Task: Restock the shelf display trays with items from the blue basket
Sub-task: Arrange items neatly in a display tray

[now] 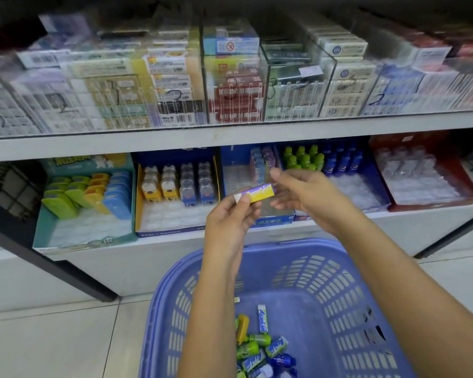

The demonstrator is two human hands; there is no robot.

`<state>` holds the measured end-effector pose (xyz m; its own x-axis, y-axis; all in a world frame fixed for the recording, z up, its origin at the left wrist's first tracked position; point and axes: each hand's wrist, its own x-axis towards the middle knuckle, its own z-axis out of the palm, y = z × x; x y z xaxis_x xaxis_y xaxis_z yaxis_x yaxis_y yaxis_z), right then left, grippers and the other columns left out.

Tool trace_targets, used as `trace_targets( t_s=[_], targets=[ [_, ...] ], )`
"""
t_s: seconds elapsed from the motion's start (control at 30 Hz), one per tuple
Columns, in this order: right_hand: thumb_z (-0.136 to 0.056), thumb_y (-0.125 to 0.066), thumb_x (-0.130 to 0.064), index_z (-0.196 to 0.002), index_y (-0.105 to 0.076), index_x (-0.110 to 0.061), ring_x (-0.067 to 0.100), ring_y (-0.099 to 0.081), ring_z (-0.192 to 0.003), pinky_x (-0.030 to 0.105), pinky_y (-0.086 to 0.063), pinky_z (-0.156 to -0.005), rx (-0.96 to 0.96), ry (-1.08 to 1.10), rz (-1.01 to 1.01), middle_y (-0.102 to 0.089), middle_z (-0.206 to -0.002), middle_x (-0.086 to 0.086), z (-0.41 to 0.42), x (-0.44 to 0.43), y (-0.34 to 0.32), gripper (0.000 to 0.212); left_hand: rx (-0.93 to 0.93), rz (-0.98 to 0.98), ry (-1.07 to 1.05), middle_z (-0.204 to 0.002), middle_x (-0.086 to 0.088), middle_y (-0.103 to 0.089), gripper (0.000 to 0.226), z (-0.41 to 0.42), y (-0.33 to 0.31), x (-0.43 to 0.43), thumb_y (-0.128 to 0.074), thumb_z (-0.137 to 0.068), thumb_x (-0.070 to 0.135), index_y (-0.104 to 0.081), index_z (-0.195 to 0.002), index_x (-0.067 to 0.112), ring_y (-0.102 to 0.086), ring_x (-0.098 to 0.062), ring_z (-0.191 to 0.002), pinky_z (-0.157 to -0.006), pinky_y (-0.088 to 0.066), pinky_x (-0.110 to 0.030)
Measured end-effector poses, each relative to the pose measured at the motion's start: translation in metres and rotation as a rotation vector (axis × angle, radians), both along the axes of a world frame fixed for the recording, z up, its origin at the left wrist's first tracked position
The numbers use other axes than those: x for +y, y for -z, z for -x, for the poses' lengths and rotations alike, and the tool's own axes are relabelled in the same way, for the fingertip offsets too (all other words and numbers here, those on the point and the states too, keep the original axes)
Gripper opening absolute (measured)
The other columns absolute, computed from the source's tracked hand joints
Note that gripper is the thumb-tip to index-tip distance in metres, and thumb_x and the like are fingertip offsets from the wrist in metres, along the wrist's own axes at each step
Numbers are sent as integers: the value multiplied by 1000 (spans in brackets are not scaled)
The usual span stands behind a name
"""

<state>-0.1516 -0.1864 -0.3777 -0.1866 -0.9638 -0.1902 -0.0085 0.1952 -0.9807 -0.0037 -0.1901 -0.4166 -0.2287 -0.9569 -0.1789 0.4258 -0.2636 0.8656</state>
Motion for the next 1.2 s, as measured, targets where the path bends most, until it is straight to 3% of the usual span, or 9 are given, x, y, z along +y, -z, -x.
trace_targets(
  t_s=[0.13, 0.23, 0.3, 0.4, 0.5, 0.6, 0.77, 1.0, 1.2],
  targets=[
    [-85, -63, -38, -89, -63, -4, 13, -64, -51, 17, -51, -47, -160, 32, -161, -68, -63, 9, 0, 10, 3, 34, -244, 247, -62, -96, 3, -73, 17, 5, 2, 2, -61, -90, 9, -68, -103, 17, -68, -8, -90, -80, -54, -21],
    [-88, -63, -17, -85, -65, 0, 10, -63, -48, 16, -53, -49, -163, 57, -144, -68, -58, 7, 7, 4, -1, 16, -334, 366, -32, -98, 11, -72, 29, 8, 0, 7, -62, -87, 1, -68, -104, 25, -66, 0, -92, -81, -49, -14],
    [-85, -63, -2, -86, -65, 0, 10, -65, -51, 18, -56, -56, -125, 94, -54, -69, -64, 8, 13, -4, -6, 3, -449, 441, -23, -119, 9, -65, 35, 11, 2, 7, -61, -89, 7, -62, -120, 25, -60, 0, -109, -93, -45, -13],
    [-79, -69, 1, -94, -67, -3, 11, -63, -65, 18, -52, -66, 337, 215, 130, -67, -78, 8, 28, -19, -13, 15, -900, 676, 17, -142, 8, -47, 44, 12, 9, 5, -55, -94, 23, -47, -138, 21, -40, -4, -131, -106, -27, -9],
    [-80, -69, -5, -92, -72, -8, 10, -59, -77, 6, -43, -64, 729, 198, 212, -65, -82, -1, 34, -37, -15, 13, -1089, 741, 154, -146, 3, -43, 44, 16, 16, 8, -51, -96, 25, -46, -139, 17, -32, -12, -137, -114, -23, -23],
    [-84, -62, -9, -80, -69, -20, 12, -55, -81, 9, -38, -66, 938, 27, 115, -62, -79, -8, 35, -54, -9, 14, -1149, 747, 223, -146, 3, -41, 44, 19, 23, 10, -50, -96, 25, -46, -139, 16, -28, -11, -138, -112, -20, -20],
    [-86, -64, -15, -108, -69, -15, 19, -60, -101, 23, -44, -82, 1099, -149, 34, -68, -110, 3, 38, -68, -7, 23, -1181, 755, 215, -145, 4, -42, 45, 20, 27, 6, -50, -95, 25, -47, -138, 14, -28, -9, -136, -108, -18, -14],
    [-88, -62, -18, -111, -68, -14, 23, -59, -107, 27, -44, -86, 1230, -280, -50, -66, -115, 4, 27, -77, -15, 24, -1172, 764, 224, -146, 4, -42, 44, 19, 28, 4, -51, -96, 24, -47, -138, 14, -29, -10, -137, -109, -20, -17],
    [-88, -55, -12, -107, -66, -6, 28, -60, -100, 26, -45, -75, 1303, -234, -153, -65, -111, 13, 16, -82, -18, 23, -985, 766, 168, -130, 4, -57, 31, 10, 22, 9, -56, -93, 22, -62, -123, 15, -47, -4, -122, -101, -31, -11]
  ],
)
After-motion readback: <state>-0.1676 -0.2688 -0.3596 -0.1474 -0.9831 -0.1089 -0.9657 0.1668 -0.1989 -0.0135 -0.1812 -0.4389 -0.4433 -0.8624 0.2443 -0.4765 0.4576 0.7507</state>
